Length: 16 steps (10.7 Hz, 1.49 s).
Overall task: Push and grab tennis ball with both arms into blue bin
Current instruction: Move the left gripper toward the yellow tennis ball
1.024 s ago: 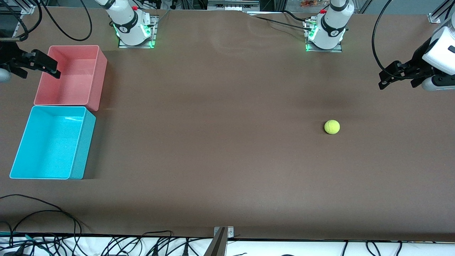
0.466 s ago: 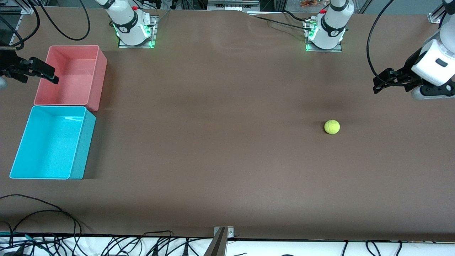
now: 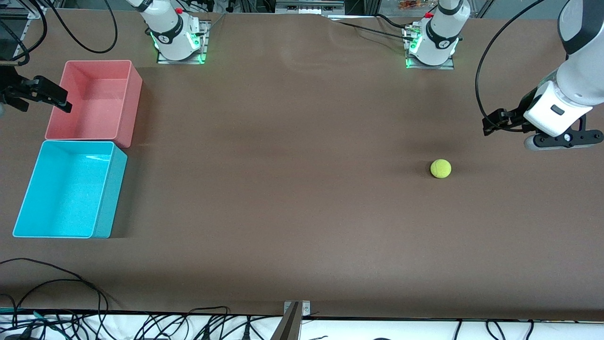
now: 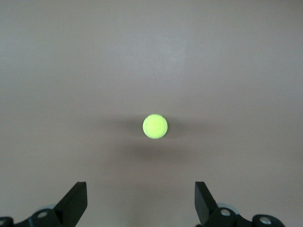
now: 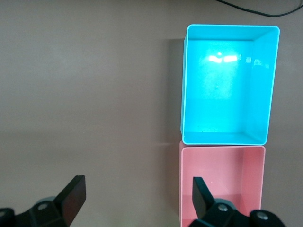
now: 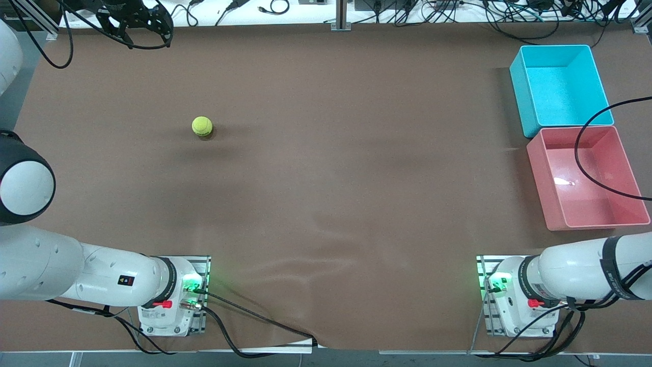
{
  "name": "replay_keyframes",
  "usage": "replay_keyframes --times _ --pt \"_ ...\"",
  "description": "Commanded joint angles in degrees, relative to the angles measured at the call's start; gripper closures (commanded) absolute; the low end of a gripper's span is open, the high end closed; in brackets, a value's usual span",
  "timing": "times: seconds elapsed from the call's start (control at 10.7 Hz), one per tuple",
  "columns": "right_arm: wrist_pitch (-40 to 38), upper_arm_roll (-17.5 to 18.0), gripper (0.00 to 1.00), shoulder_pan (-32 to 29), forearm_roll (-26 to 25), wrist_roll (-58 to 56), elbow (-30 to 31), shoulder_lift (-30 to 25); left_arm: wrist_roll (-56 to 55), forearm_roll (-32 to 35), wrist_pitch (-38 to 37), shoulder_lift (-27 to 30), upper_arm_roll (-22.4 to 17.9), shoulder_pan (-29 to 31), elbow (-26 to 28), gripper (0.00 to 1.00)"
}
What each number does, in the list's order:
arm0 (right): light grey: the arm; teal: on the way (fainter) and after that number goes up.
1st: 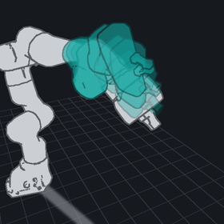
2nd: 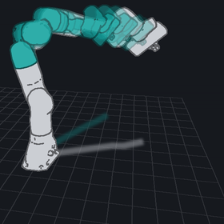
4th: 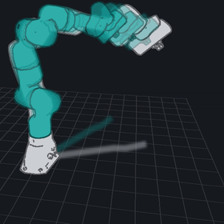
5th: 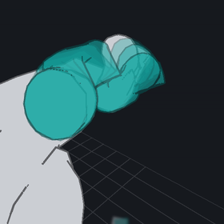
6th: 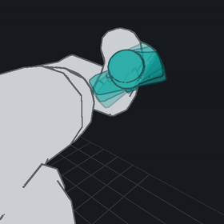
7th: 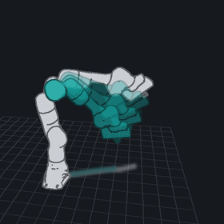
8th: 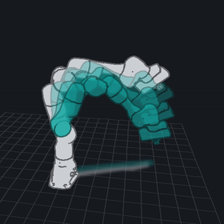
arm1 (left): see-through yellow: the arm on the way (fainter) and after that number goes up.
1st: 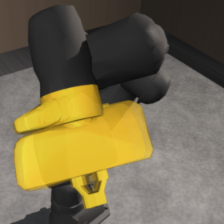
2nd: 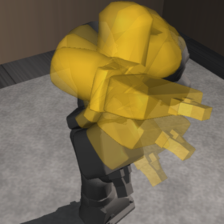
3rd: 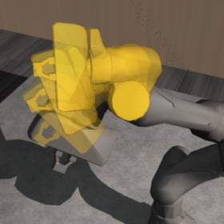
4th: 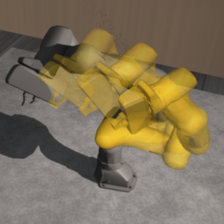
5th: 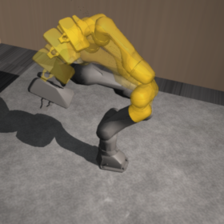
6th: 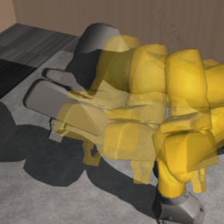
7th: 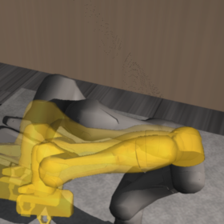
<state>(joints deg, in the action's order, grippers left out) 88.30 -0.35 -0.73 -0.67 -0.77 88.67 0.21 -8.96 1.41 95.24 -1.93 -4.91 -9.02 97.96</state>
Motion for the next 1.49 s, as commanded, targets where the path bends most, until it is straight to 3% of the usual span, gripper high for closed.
replay_keyframes --times 0.0,0.65,1.4 --pt "1.26 0.09 0.0 -0.59 -0.3 -1.42 2.29 -1.44 0.09 1.23 5.3 1.41 0.26 0.32 4.43 0.0" --pt "1.09 0.35 0.0 -0.94 -0.21 -1.33 1.77 -1.09 1.41 -0.45 13.47 0.88 0.17 0.58 13.11 0.0" --pt "1.0 0.88 0.0 -0.67 0.32 -0.37 0.8 -0.03 1.58 -0.53 31.39 -0.26 0.17 1.02 23.58 0.0"
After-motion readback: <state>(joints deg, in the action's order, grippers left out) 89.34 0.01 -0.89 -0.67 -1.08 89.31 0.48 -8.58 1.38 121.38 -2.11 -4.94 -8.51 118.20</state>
